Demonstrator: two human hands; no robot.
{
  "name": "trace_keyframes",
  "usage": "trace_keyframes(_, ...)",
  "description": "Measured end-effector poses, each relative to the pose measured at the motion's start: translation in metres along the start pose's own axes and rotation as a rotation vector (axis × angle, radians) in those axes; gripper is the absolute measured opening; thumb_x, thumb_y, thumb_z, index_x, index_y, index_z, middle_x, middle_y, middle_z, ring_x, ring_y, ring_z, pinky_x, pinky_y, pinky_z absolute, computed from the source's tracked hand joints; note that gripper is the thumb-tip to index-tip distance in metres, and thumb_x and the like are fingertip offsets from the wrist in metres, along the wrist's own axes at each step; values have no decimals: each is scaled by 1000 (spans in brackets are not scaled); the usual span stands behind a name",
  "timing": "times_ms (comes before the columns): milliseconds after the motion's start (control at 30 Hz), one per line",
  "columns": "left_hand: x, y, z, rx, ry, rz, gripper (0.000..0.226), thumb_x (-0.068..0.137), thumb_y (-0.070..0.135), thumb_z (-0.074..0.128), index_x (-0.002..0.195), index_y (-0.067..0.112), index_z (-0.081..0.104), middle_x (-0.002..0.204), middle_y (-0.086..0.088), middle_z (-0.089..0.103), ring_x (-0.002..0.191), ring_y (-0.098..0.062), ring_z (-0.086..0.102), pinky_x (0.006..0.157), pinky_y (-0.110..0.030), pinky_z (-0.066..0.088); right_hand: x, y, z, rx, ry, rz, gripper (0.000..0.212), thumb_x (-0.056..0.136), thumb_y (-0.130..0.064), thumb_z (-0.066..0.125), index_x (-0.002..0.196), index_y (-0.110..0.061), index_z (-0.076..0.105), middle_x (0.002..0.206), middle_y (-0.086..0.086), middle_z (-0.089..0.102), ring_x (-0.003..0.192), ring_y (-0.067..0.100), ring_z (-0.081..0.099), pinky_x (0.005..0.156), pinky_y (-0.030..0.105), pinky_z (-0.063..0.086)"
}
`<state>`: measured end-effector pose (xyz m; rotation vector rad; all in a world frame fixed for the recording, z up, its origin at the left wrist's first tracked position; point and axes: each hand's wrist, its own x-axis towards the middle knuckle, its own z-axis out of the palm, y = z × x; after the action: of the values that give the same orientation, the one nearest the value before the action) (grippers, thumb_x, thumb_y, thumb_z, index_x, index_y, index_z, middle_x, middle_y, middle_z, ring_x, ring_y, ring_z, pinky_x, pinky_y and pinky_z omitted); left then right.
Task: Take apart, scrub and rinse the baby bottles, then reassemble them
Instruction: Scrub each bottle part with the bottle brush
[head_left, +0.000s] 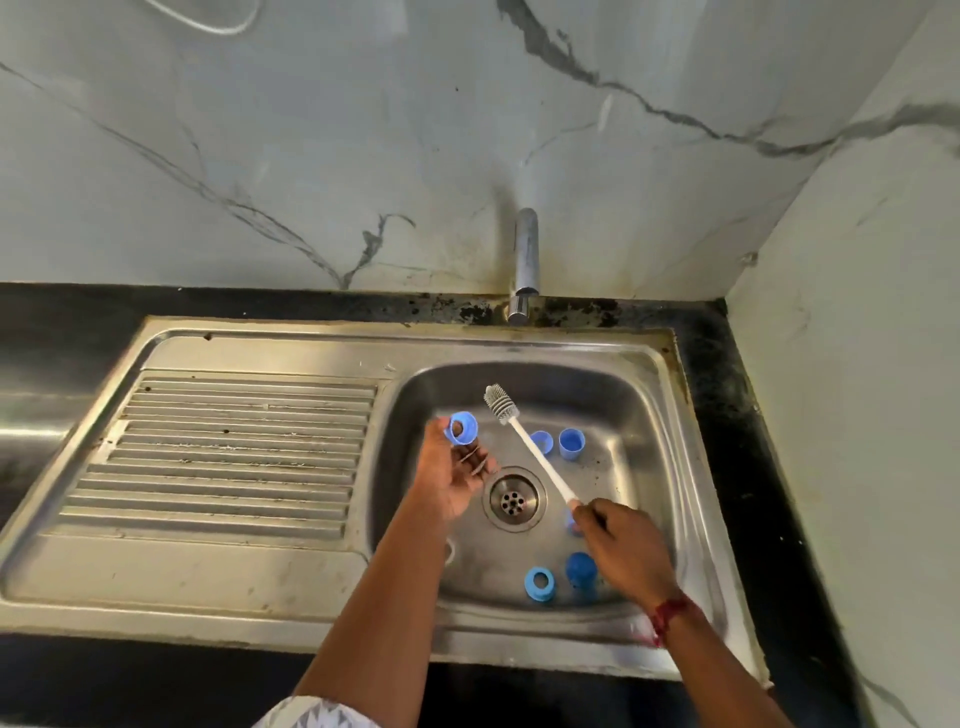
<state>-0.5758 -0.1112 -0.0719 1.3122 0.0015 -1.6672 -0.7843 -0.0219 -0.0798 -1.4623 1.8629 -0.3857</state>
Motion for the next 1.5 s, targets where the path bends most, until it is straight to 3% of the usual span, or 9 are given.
trace_keyframes(100, -2, 21, -8, -45, -15, 10, 29, 92, 39, 54, 86, 11, 57, 70, -7, 50, 60, -19, 51, 64, -34, 47, -9, -4, -2, -126, 63, -110, 46, 96, -56, 44, 77, -17, 59, 68, 1, 66, 62, 13, 61, 61, 33, 52)
trace_keyframes(233, -9, 38, -14, -26, -67, 21, 37, 94, 44, 52, 88, 9, 61, 61, -7, 57, 55, -17, 54, 64, -34, 49, -18, -20, -5, -398, 118, -269, 34, 98, -51, 47, 80, -23, 52, 65, -7, 51, 59, 8, 46, 50, 16, 28)
trace_keyframes(433, -20, 50, -21, 45, -85, 89, 31, 97, 37, 46, 89, 11, 59, 56, -4, 58, 49, -13, 51, 68, -35, 47, -20, -28, -2, -540, 228, -373, 32, 91, -56, 48, 105, -31, 61, 86, -9, 61, 65, 9, 60, 58, 27, 54)
trace_keyframes(800, -23, 62, -40, 192, -43, 158, 30, 99, 40, 52, 100, 14, 66, 80, -12, 65, 57, -12, 55, 66, -31, 54, -30, -48, -1, -644, 473, -518, 33, 69, -27, 86, 95, -17, 70, 75, 0, 59, 61, 15, 57, 45, 28, 52)
trace_keyframes(1000, -21, 69, -50, 343, -56, 159, 29, 101, 39, 48, 99, 13, 63, 81, -11, 64, 61, -15, 54, 73, -35, 53, -29, -53, 12, -685, 580, -541, 24, 80, -21, 73, 101, -10, 69, 79, 7, 59, 61, 21, 56, 49, 37, 54)
trace_keyframes(1133, -20, 77, -49, 223, -86, 114, 26, 101, 33, 46, 98, 9, 57, 90, -17, 58, 76, -25, 57, 79, -44, 52, -28, -56, 22, -686, 603, -601, 21, 90, -27, 57, 98, -11, 69, 73, 4, 55, 57, 18, 52, 43, 32, 50)
trace_keyframes(1300, -9, 81, -48, 102, -73, 180, 27, 100, 31, 51, 106, 4, 53, 96, -18, 52, 76, -25, 57, 64, -38, 57, -11, -56, 29, -623, 576, -644, 40, 89, -46, 48, 84, -15, 72, 60, -1, 56, 47, 17, 53, 37, 28, 45)
trace_keyframes(1400, -3, 77, -49, 7, -144, 276, 36, 99, 37, 56, 112, 3, 57, 102, -20, 63, 81, -24, 67, 76, -39, 60, 2, -65, 25, -611, 522, -652, 34, 84, -52, 56, 75, -21, 69, 54, -4, 57, 40, 16, 53, 36, 26, 42)
trace_keyframes(1500, 3, 79, -53, -35, -211, 307, 55, 92, 41, 61, 125, -3, 54, 121, -25, 63, 99, -30, 68, 84, -41, 60, 13, -70, 19, -570, 456, -671, 24, 75, -37, 80, 84, -19, 68, 52, -3, 59, 39, 14, 54, 36, 26, 40)
